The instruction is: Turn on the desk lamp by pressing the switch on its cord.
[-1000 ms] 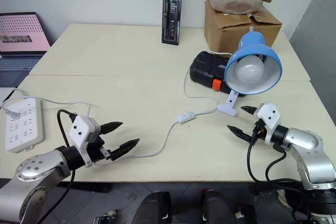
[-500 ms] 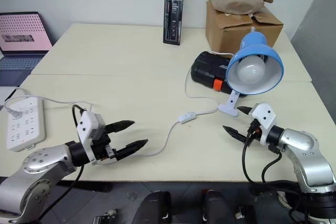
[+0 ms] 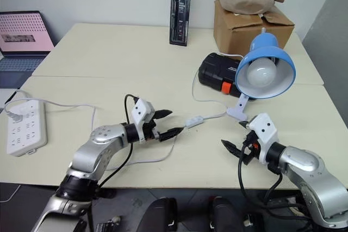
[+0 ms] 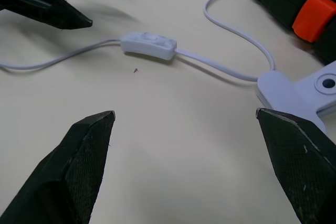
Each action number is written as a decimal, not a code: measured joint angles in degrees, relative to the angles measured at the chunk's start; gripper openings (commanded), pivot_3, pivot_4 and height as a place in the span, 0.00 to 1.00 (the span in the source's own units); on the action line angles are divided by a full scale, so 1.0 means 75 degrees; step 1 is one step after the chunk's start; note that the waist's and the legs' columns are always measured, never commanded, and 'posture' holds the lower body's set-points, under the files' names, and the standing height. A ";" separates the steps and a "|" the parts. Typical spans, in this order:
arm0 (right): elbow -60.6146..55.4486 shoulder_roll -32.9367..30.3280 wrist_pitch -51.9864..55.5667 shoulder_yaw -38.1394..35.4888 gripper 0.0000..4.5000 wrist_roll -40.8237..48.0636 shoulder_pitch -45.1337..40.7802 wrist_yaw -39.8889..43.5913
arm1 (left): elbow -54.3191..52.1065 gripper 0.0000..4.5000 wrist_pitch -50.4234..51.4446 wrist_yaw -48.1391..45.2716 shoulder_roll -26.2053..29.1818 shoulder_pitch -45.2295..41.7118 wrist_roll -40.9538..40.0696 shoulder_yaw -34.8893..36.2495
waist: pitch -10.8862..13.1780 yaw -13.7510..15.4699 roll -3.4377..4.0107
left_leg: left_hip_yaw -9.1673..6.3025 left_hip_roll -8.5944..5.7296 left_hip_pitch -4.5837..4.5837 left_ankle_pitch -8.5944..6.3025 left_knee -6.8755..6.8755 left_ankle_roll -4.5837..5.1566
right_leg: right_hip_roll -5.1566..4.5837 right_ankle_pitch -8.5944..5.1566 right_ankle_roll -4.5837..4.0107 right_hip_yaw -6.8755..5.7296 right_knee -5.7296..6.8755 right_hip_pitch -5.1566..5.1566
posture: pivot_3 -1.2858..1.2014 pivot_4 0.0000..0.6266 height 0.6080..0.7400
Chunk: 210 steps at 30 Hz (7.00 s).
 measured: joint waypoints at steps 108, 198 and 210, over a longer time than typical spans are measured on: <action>0.3601 0.5523 0.0262 -0.0361 0.21 0.6003 -0.2089 -0.5958 | -0.0979 0.24 0.2021 0.0419 -0.1048 -0.1171 0.1275 -0.0764 | -0.0006 -0.0156 -0.0003 | -0.0015 0.0003 -0.0031 0.0005 0.0017 0.0008 | 0.0005 0.0021 0.0032 0.0002 0.0001 -0.0013 | 0.52 0.24 1.00; 0.0864 0.1337 0.0929 0.0627 1.00 0.4566 -0.1044 -0.4094 | 0.0143 0.24 0.0256 0.0565 -0.0821 -0.1084 0.1979 -0.0993 | -0.0004 -0.0136 -0.0002 | -0.0020 0.0002 -0.0059 0.0005 0.0014 0.0008 | 0.0009 0.0021 0.0033 -0.0007 -0.0010 -0.0040 | 0.52 0.24 1.00; 0.0033 -0.1067 0.0442 0.0976 1.00 0.2341 -0.0822 -0.1846 | 0.0552 0.68 -0.0222 0.0258 -0.0773 -0.0797 0.2082 -0.1040 | -0.0002 -0.0123 -0.0007 | -0.0019 -0.0002 -0.0067 0.0004 0.0016 0.0008 | 0.0004 0.0021 0.0034 -0.0012 -0.0026 -0.0040 | 0.52 0.24 1.00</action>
